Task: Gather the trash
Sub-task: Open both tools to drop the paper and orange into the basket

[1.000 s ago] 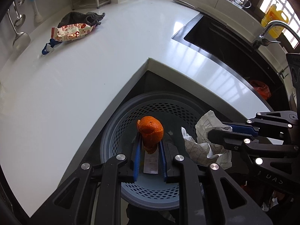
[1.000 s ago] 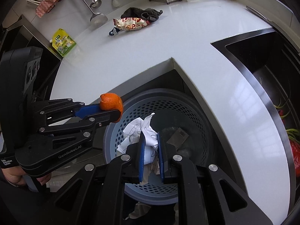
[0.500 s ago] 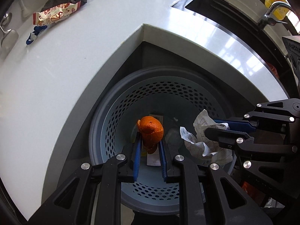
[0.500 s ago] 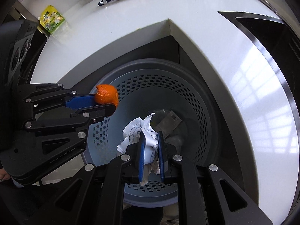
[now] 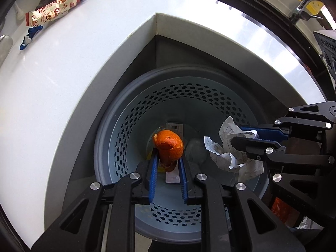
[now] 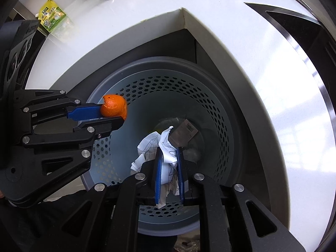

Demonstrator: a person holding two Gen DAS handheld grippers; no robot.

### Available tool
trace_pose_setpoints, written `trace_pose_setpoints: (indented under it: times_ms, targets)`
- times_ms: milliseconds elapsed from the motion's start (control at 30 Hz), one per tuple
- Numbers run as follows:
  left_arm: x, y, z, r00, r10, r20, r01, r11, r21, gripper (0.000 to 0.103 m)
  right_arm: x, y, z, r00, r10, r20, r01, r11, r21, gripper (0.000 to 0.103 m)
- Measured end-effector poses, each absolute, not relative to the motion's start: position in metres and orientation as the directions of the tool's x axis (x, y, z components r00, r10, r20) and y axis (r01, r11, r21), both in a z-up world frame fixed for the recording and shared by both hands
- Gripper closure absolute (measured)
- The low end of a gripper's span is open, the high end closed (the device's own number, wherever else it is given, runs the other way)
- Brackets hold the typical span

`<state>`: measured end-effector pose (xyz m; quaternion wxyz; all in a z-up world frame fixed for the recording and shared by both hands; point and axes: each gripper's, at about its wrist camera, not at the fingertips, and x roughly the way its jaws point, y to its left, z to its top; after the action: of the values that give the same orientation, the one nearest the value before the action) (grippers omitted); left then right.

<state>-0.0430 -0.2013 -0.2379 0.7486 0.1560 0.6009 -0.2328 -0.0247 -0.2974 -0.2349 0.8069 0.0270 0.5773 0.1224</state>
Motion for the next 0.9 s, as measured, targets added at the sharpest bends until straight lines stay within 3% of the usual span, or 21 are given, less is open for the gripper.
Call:
trace_pose_setpoints:
  times_ms: [100, 167, 333, 900]
  targets:
    - [-0.044, -0.204, -0.242, 0.151, -0.167, -0.974, 0.544, 0.837, -0.059, 0.077, -0.021, -0.296, -0.232, 0.319, 0.22, -0.922, -0.152, 0.972, 0.179, 0.081]
    - [-0.046, -0.202, -0.243, 0.171, -0.141, -0.975, 0.539, 0.842, -0.027, 0.049, -0.021, -0.297, -0.231, 0.329, 0.204, -0.922, -0.145, 0.976, 0.164, 0.069]
    - [-0.043, -0.193, -0.237, 0.218, -0.115, -0.969, 0.495, 0.869, 0.008, 0.025, -0.02, -0.305, -0.227, 0.351, 0.21, -0.913, -0.106, 0.977, 0.184, 0.057]
    - [-0.025, -0.142, -0.167, 0.367, -0.186, -0.911, 0.369, 0.929, -0.041, 0.018, -0.012, -0.295, -0.173, 0.486, 0.279, -0.828, -0.157, 0.96, 0.232, 0.05]
